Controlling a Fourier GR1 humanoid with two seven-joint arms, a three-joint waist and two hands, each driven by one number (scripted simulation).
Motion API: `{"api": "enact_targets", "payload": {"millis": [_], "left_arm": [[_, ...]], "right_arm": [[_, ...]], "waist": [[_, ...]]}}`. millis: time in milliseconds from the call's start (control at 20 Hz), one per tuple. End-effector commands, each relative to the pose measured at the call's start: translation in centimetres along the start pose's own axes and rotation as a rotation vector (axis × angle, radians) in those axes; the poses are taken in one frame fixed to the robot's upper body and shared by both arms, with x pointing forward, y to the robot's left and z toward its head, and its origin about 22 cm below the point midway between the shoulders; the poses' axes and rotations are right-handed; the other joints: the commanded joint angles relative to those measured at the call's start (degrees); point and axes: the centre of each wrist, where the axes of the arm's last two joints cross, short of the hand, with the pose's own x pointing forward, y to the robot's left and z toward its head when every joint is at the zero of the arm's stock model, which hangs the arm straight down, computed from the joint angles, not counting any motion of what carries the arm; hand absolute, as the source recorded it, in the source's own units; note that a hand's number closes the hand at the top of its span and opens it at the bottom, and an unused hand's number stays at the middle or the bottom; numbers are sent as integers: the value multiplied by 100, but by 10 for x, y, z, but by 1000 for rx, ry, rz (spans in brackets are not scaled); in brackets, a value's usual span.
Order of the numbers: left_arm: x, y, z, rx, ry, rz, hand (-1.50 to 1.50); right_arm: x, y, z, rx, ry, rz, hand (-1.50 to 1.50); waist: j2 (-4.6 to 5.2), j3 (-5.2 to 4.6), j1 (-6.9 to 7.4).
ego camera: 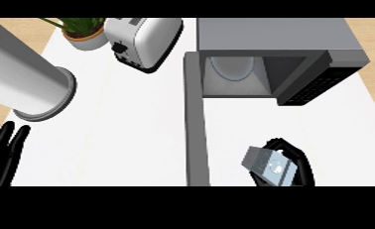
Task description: Pick up the milk, place it into the microwave and close the microwave
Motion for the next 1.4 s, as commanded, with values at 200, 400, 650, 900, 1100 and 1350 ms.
{"api": "enact_targets", "payload": {"millis": [200,400,650,900,1100,1350], "left_arm": [[2,14,-3,-6,39,15,-150],[-10,7,15,5,29,14,-150],[-3,16,14,9,38,3,-150],[-5,25,0,2,37,-2,-150],[-24,18,0,-19,40,22,-150],[-25,26,-8,-12,26,37,-150]], "right_arm": [[40,25,-33,-44,-85,26,150],[54,53,-72,-33,-91,55,150],[69,77,-131,-18,-86,140,150],[59,94,-160,-62,-14,275,150],[53,78,-194,-104,35,344,150],[69,61,-244,-117,51,440,150]], "waist": [[5,-1,-5],[2,0,42],[8,2,84],[28,5,90],[55,7,138],[89,8,225]]}}
